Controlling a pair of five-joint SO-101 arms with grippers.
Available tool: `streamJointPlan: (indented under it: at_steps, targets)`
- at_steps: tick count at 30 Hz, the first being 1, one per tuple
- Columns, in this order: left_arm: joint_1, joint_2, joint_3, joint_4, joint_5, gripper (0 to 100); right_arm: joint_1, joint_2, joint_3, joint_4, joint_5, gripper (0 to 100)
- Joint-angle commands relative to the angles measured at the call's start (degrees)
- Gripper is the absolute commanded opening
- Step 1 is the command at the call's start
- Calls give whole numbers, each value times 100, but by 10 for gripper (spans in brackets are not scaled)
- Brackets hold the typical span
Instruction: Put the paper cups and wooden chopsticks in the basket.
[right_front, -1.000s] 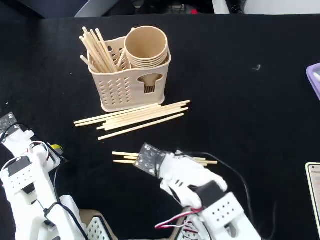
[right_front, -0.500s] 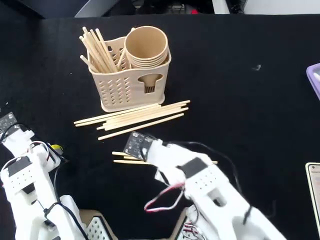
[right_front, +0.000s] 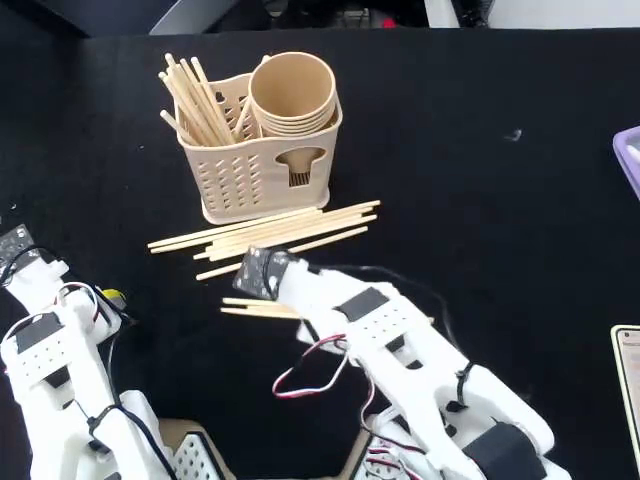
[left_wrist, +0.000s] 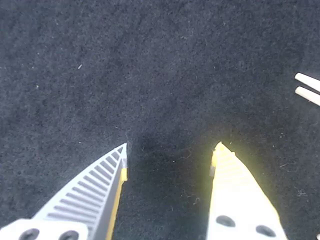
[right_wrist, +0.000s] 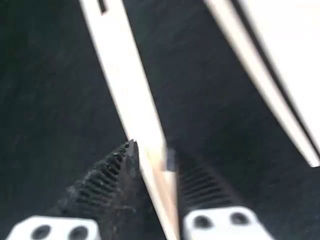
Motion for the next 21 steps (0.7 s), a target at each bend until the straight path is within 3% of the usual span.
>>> streamJointPlan:
  at_steps: [1, 10, 21]
  targets:
    - [75, -70, -207, -53, 9, 270, -44, 40, 13, -448, -334, 29]
    - [75, -70, -224, -53, 9, 270, -62, 84, -400, -448, -413, 15]
    - [101, -123, -303, -26, 9, 270, 404, 75, 92, -844, -1565, 15]
